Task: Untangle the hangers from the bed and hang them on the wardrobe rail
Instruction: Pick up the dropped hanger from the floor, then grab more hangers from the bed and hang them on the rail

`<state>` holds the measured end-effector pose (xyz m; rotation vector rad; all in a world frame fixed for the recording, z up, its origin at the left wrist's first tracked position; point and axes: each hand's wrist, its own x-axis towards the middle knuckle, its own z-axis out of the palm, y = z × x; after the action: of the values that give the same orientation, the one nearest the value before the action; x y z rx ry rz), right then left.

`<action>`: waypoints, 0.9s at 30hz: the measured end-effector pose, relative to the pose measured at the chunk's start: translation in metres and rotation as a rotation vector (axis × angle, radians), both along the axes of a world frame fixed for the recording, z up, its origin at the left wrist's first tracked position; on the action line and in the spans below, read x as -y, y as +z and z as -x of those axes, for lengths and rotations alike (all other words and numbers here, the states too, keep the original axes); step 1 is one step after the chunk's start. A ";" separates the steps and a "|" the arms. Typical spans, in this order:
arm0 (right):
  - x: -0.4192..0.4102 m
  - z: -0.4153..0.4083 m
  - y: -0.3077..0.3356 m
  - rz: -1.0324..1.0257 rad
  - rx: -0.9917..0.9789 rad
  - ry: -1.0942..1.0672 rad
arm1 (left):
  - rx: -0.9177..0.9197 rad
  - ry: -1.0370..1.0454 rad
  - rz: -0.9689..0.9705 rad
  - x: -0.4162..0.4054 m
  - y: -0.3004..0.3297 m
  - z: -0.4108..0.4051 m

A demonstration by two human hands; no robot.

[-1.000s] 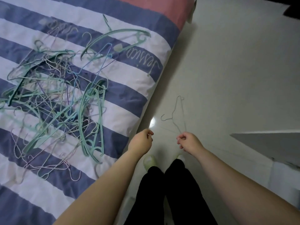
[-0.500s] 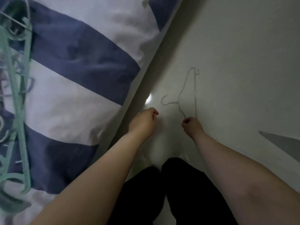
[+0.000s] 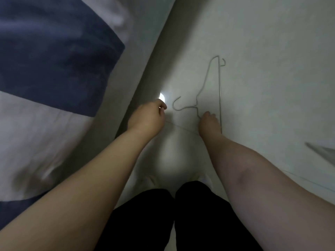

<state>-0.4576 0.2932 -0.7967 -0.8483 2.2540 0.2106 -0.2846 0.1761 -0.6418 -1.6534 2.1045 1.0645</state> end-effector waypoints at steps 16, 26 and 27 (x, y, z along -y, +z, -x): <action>0.022 -0.028 0.250 0.416 0.210 -0.761 | -0.232 0.173 0.059 -0.026 0.206 -0.020; 0.089 -0.159 0.481 0.882 0.660 -0.665 | 0.192 0.552 0.403 0.008 0.338 -0.181; 0.096 -0.177 0.491 0.875 0.701 -0.620 | 0.250 0.499 0.320 0.010 0.336 -0.203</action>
<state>-0.2802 0.1975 -0.3057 -0.4490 1.7523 -1.2322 -0.0818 0.1666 -0.3059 -2.4097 1.8124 0.6023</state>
